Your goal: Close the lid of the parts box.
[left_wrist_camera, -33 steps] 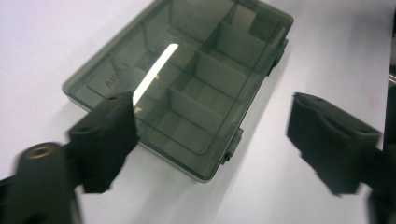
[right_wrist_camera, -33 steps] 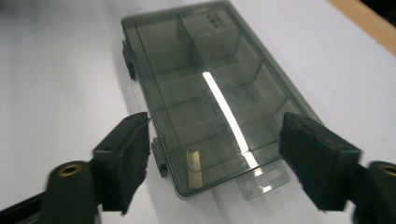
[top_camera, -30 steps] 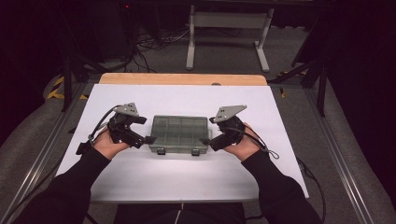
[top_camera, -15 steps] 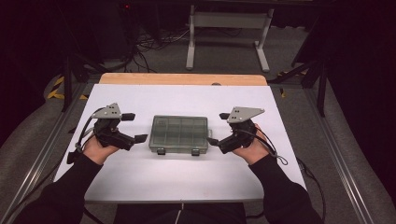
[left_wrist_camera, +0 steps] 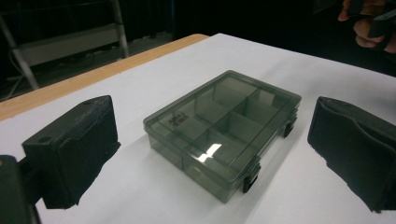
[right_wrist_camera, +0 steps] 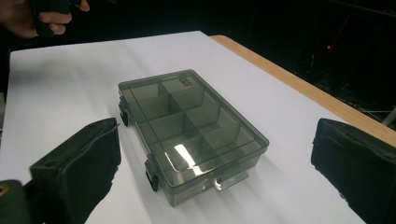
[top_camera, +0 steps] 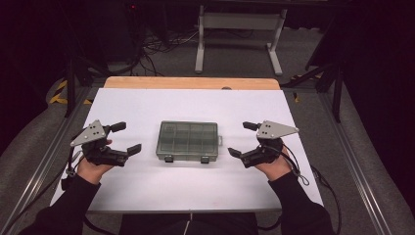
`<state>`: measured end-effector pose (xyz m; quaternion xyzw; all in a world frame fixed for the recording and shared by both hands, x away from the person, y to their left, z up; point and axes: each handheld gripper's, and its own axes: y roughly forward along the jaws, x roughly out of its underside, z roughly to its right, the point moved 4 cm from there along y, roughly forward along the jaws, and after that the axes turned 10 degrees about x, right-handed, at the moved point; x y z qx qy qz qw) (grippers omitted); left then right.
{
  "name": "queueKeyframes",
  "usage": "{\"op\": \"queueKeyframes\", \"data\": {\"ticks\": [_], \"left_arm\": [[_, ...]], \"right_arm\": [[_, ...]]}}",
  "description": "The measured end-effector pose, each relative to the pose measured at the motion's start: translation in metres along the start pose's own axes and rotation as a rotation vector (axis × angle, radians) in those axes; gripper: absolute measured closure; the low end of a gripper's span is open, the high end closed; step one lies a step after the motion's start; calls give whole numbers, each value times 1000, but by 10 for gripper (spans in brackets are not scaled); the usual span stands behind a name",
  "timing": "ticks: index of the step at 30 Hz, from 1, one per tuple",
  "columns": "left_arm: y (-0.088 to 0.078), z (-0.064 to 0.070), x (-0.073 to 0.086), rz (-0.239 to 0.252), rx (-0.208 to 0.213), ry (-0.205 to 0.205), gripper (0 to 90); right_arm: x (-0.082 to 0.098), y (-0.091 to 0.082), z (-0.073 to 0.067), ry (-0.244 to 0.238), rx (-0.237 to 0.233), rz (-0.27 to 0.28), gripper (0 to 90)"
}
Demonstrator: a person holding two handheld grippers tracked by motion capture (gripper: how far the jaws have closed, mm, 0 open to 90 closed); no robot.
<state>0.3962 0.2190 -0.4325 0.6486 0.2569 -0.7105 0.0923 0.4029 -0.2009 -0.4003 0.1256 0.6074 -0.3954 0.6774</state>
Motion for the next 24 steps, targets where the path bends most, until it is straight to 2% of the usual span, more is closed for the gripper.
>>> {"op": "queueKeyframes", "data": {"ticks": [6,11,17,20,24], "left_arm": [[-5,-1,15,30,-26,-4,19],[-6,-2,30,34,-38,-10,14],[-7,-4,41,48,-44,-8,8],[-6,-4,47,41,-48,1,8],[-7,-3,59,43,-45,-19,5]], "right_arm": [[15,-6,1,18,34,26,17],[27,-10,3,28,54,37,15],[43,-9,3,38,66,21,13],[52,-9,3,59,72,26,12],[64,-7,3,79,80,17,7]]}}
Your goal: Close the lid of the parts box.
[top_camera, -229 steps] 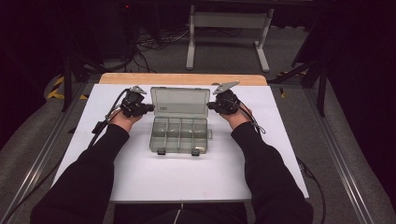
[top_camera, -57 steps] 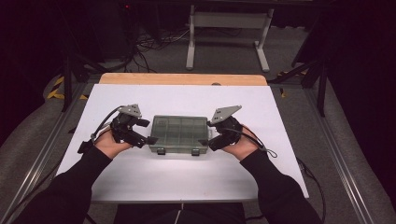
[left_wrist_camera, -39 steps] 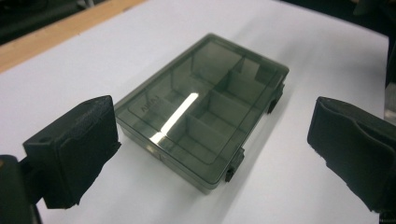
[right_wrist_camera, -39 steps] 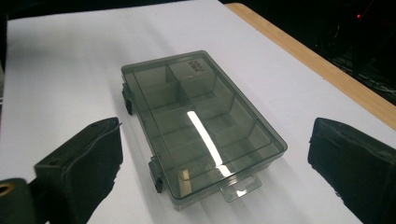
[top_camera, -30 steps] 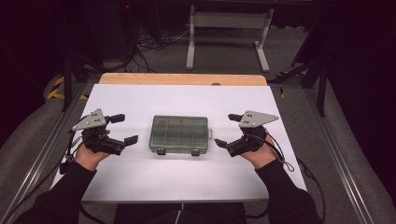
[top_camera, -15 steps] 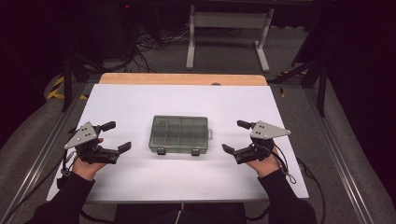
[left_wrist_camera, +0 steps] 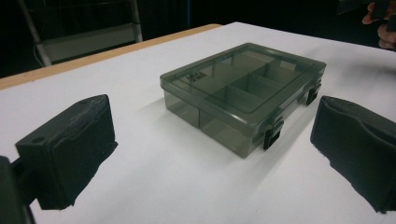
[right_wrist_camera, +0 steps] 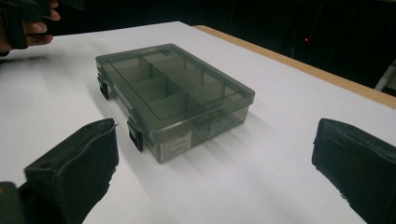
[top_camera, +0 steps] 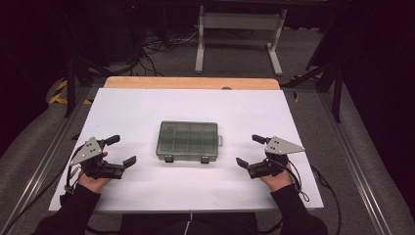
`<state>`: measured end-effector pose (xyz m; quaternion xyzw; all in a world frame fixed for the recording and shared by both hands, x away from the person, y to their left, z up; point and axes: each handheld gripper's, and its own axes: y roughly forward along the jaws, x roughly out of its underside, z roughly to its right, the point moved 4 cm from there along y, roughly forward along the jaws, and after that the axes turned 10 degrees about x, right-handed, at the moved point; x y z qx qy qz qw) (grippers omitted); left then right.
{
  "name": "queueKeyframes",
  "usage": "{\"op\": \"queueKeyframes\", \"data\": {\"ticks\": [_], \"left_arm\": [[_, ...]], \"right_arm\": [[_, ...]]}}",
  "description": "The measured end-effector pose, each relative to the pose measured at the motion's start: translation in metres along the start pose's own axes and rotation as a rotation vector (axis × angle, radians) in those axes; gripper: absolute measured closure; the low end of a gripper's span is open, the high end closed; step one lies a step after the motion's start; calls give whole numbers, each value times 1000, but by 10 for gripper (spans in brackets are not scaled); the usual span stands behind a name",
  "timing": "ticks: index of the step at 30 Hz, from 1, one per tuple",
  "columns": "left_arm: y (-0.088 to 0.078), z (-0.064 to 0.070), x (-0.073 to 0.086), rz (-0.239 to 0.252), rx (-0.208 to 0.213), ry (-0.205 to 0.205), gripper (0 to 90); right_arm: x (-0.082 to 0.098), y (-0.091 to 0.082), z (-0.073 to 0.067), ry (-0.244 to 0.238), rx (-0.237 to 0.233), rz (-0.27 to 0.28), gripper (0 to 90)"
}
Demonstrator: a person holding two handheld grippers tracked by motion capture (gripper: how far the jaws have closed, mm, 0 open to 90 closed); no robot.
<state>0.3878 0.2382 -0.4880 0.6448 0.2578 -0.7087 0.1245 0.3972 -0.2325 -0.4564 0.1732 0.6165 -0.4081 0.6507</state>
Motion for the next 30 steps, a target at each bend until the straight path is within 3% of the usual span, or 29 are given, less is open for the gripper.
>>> {"op": "queueKeyframes", "data": {"ticks": [5,8,11,19,21,26,30], "left_arm": [[-2,1,10,-4,-5,-28,5],[0,-1,15,-46,-16,-18,5],[3,-2,17,-53,-13,-22,5],[1,-7,15,-21,-15,-43,5],[0,-9,15,-10,-12,-67,5],[0,-9,15,-16,6,-66,6],[0,-9,15,-15,-7,-71,6]], "right_arm": [[14,0,1,21,10,-8,7],[24,-1,1,28,14,-26,6],[31,-1,1,47,16,-38,6],[34,3,2,57,16,-54,6],[34,2,1,54,16,-55,6],[34,3,2,60,17,-55,7],[34,2,3,61,15,-54,7]]}}
